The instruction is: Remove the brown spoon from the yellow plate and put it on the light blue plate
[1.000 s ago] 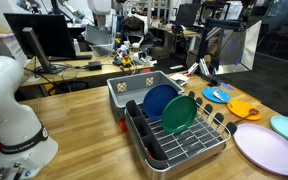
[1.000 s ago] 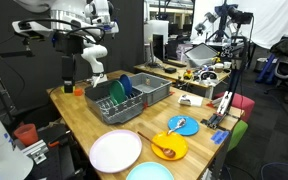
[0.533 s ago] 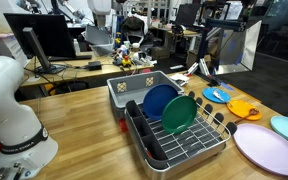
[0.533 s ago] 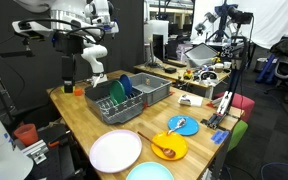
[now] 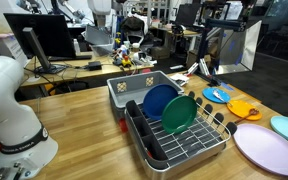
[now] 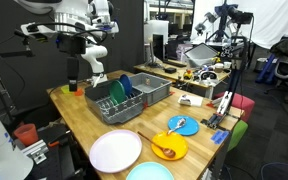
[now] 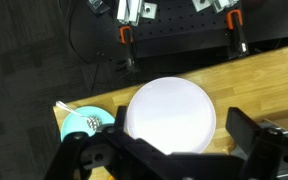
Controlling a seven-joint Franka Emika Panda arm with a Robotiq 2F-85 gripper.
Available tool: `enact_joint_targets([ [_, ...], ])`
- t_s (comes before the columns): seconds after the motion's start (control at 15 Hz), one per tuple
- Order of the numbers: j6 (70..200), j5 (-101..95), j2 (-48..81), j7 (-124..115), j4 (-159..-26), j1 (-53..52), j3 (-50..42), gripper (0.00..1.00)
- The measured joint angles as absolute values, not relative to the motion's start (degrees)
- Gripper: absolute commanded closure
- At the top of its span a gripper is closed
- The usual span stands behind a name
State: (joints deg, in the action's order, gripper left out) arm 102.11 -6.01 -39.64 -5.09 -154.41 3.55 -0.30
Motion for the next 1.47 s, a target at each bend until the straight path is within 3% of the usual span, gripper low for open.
enact_joint_targets([
  [0.67, 117.31, -5.64, -28.80, -2.84, -151.64, -0.07, 0.47, 0.00],
  [1.47, 117.36, -5.64, -28.59, -2.84, -151.41, -0.06, 0.48, 0.00],
])
